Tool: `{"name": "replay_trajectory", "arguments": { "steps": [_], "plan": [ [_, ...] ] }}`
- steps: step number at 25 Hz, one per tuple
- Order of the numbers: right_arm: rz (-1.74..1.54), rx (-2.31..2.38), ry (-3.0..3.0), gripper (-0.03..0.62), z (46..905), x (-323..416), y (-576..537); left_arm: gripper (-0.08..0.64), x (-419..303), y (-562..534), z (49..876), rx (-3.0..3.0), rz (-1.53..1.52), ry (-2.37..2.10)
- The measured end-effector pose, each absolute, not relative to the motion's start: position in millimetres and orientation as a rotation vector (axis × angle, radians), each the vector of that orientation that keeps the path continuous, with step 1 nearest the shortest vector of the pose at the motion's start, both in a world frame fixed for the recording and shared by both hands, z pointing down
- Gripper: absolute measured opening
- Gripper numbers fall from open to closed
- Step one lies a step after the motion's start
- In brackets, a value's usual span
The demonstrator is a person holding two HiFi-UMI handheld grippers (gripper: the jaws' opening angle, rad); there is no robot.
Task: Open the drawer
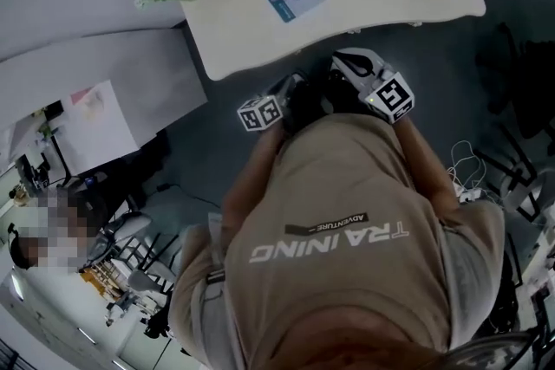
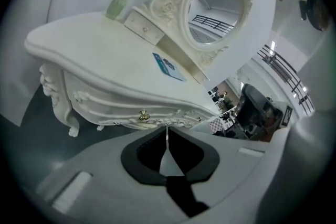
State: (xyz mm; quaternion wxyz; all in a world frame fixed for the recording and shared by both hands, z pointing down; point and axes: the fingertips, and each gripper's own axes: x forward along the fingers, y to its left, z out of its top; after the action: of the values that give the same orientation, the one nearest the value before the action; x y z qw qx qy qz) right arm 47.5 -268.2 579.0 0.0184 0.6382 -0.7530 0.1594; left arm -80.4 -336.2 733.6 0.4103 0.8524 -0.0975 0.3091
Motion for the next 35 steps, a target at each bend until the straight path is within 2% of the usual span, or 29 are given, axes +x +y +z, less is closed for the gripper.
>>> {"name": "replay_trajectory", "arguments": {
  "steps": [6, 8, 9, 26, 35],
  "plan": [
    [0.511, 2.066, -2.301, -0.006, 569.1, 40.6, -266.5, 0.021, -53.7, -348.4, 784.9, 2.052, 0.775, -0.191],
    [0.515, 2.077, -2.278, -0.006, 569.8, 39.1, -261.9, 0.103, -45.3, -354.7, 801.3, 2.008, 0.782, -0.196],
    [0.518, 2.071, -2.263, -0.006, 571.2, 38.4, -258.7, 0.112, -42.0, -356.5, 807.9, 1.986, 0.784, -0.200],
    [0.573, 2.046, -2.221, -0.006, 585.5, 62.0, -243.4, 0.123, -8.4, -372.0, 845.9, 1.837, 0.728, -0.491],
    [0.693, 2.012, -2.273, -0.006, 608.8, 59.9, -235.9, 0.133, -6.9, -367.4, 848.2, 1.838, 0.787, -0.477]
  ]
}}
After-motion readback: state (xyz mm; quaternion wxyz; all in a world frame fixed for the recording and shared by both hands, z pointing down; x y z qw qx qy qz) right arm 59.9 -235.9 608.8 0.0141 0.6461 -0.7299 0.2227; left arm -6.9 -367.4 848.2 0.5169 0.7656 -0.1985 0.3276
